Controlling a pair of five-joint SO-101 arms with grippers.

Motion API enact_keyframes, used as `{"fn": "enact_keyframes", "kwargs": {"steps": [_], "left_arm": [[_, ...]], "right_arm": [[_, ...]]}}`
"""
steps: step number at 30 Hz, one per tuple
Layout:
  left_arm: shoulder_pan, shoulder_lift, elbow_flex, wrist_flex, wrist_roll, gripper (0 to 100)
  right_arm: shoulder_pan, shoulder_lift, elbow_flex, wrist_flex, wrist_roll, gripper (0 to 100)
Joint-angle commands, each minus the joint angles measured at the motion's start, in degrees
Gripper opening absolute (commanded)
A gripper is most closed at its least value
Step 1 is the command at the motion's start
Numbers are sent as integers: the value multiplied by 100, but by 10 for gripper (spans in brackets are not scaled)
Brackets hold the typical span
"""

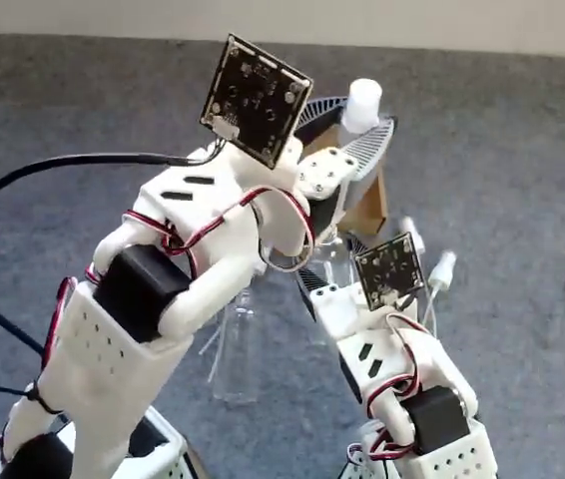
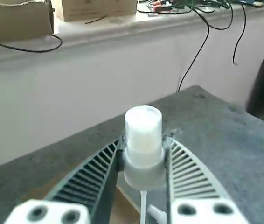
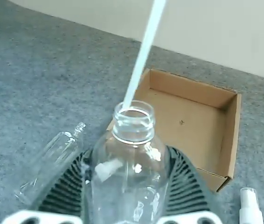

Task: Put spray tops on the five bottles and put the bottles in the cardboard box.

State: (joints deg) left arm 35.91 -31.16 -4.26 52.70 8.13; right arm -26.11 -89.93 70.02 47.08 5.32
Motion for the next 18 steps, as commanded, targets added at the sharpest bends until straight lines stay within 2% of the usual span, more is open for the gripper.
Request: {"fn": "enact_keyframes", "kwargs": {"steps": [1,7,14,18], "left_arm": [[75,-31,242,-185,44,52],[75,-40,787,-580,44,52],[75,-242,1112,-360,53,52],[75,-734,1657,-211,44,52]], "right_arm": [[-48,-48,-57,-110,-44,4],[-48,-48,-57,-110,-44,4],[-31,-48,-48,-127,9,4],[-31,-48,-40,-92,738,5]]}}
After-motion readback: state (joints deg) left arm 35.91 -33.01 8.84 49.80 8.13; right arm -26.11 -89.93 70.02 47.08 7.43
